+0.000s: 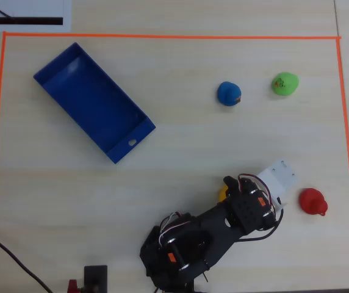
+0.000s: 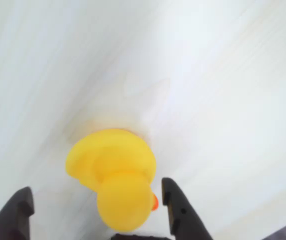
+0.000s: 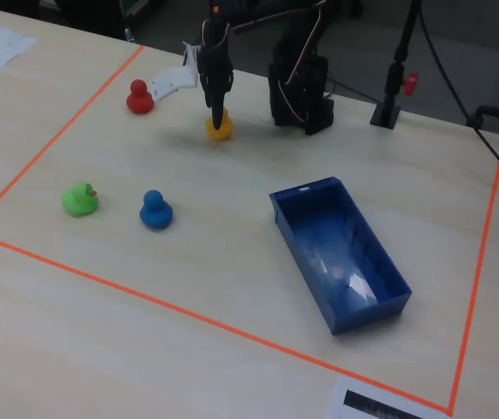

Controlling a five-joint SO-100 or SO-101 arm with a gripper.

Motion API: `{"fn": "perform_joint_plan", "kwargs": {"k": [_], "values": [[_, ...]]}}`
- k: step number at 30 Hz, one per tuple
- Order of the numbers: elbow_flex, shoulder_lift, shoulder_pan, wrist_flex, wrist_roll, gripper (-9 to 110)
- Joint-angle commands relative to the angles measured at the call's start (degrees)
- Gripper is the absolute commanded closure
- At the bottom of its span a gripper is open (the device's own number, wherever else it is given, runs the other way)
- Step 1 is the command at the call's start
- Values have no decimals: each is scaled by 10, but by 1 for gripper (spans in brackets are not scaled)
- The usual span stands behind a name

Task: Grasp yellow duck and put it into box.

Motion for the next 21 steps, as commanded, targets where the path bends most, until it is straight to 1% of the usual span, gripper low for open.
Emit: {"fn": "perform_joint_plan", "kwargs": {"k": [1,8,12,14,15,16,17,21], "values": [[-36,-23,4,7,-4,67],[-33,-42,17,-7,-29,66],[-36,-63,28,-7,-51,69],[-40,-72,31,1,-70,77],[-44,-77,32,9,-75,84],[-51,-82,30,17,-76,94],[-58,-86,27,24,-74,101],[-83,-95,22,46,-53,101]]}}
